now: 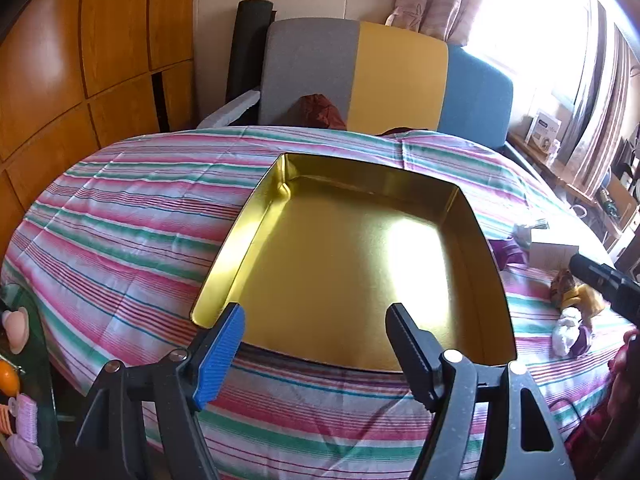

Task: Organize objects
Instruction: 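Move the left tool from the gold tray toward the clear plastic bag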

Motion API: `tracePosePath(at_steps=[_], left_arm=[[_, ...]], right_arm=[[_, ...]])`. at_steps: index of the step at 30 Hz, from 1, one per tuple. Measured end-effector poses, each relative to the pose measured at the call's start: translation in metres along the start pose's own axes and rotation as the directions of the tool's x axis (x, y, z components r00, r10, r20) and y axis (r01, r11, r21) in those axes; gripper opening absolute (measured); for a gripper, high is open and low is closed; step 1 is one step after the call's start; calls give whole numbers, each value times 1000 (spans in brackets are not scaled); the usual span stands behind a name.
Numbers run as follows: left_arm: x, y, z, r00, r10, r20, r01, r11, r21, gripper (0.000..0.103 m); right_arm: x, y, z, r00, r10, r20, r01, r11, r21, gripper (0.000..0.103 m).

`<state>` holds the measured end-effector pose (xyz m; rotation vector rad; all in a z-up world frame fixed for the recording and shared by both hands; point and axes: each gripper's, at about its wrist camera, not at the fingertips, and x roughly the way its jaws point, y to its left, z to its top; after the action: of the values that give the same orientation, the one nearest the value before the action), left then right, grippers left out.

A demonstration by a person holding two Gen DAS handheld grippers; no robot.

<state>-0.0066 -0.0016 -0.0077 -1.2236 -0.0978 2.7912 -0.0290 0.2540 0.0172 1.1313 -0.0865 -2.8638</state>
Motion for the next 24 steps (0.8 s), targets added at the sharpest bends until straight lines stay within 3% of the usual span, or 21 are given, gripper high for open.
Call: tracePosePath(at_steps=[7, 13, 18, 20, 21, 24], left_arm=[[5, -5, 0, 998, -55, -35, 55, 998, -3, 74], [11, -21, 0, 987, -137, -87, 138, 990, 2, 74], [4, -58, 8, 973, -215, -81, 223, 970, 100, 74], [4, -79, 10, 962, -256, -93, 268, 953, 140, 73], [5, -88, 10, 958, -270, -101, 283, 947, 153, 73], [10, -122, 10, 938, -318, -141, 342, 917, 206, 73]], right_arm=[[-9, -75, 25, 997, -70, 31, 68, 994, 80, 103], [-12, -165, 39, 990, -116, 82, 93, 966, 243, 103], [3, -227, 18, 987, -142, 69, 102, 908, 407, 103], [12, -241, 9, 995, -104, 6, 88, 877, 472, 103], [12, -250, 7, 998, -59, 29, 36, 852, 522, 103], [8, -257, 4, 997, -56, 45, 21, 830, 558, 103]])
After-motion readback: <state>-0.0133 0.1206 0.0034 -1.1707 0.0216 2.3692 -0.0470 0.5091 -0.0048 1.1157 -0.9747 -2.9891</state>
